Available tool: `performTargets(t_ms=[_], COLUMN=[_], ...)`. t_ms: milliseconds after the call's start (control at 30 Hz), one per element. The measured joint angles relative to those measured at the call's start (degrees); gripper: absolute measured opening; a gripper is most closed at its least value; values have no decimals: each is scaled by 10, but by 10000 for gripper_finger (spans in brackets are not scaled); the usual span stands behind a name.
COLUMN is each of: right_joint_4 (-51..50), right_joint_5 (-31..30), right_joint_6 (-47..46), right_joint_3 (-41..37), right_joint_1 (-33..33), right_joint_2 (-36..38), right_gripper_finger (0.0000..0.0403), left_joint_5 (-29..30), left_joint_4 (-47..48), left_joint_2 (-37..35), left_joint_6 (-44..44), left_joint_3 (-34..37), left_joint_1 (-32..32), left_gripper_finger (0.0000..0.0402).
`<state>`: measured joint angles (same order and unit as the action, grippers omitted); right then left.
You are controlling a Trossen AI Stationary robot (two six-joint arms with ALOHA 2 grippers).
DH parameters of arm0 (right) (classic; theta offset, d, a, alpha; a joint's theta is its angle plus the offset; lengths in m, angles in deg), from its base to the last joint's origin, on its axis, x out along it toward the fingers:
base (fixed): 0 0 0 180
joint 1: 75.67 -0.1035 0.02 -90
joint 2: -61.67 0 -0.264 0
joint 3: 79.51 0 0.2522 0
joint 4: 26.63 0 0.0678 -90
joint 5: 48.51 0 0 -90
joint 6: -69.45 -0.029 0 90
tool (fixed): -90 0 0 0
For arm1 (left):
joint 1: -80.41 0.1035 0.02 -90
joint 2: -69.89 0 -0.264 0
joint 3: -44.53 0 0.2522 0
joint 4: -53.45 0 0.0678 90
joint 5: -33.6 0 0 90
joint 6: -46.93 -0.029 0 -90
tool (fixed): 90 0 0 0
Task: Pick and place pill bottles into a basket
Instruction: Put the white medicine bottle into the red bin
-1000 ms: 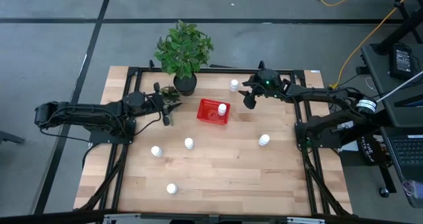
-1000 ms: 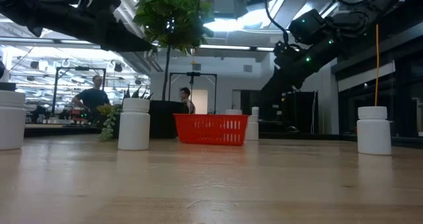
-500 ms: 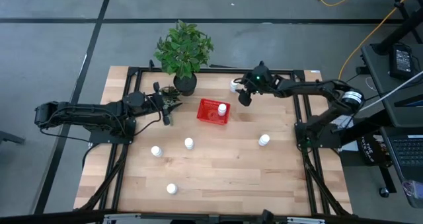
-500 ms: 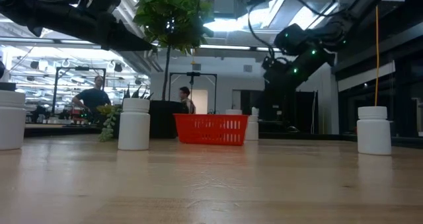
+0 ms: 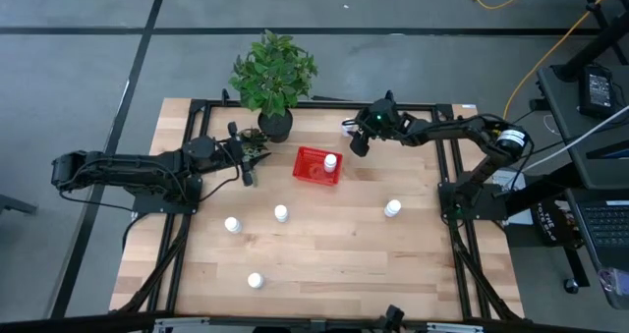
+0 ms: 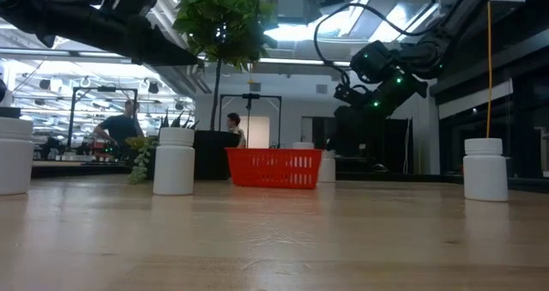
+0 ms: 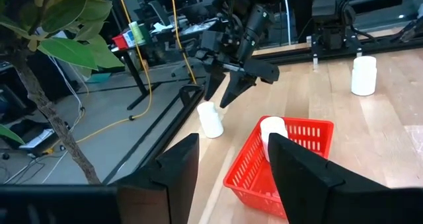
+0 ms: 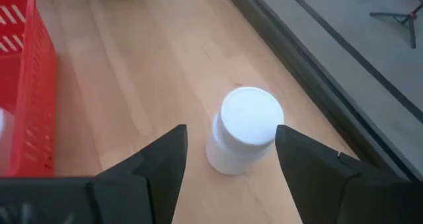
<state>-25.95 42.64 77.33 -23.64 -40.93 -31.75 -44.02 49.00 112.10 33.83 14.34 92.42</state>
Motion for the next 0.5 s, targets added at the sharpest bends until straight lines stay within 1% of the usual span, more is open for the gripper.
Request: performTargets(t_ms=[233,500], right_joint_4=[-2,-7], right_joint_5=[0,0], right_joint_6=[-14,-17], right_joint_3=[0,0], right_joint_1=[1,1], right_joint_2=[0,0], right_gripper_finger=[233,233], left_joint_5=[0,-11], left_joint_4=[13,26], left_joint_2=[0,0], left_joint_6=[19,19], left_joint_3=[0,0], left_joint_1=[0,0], left_gripper_finger=[177,175])
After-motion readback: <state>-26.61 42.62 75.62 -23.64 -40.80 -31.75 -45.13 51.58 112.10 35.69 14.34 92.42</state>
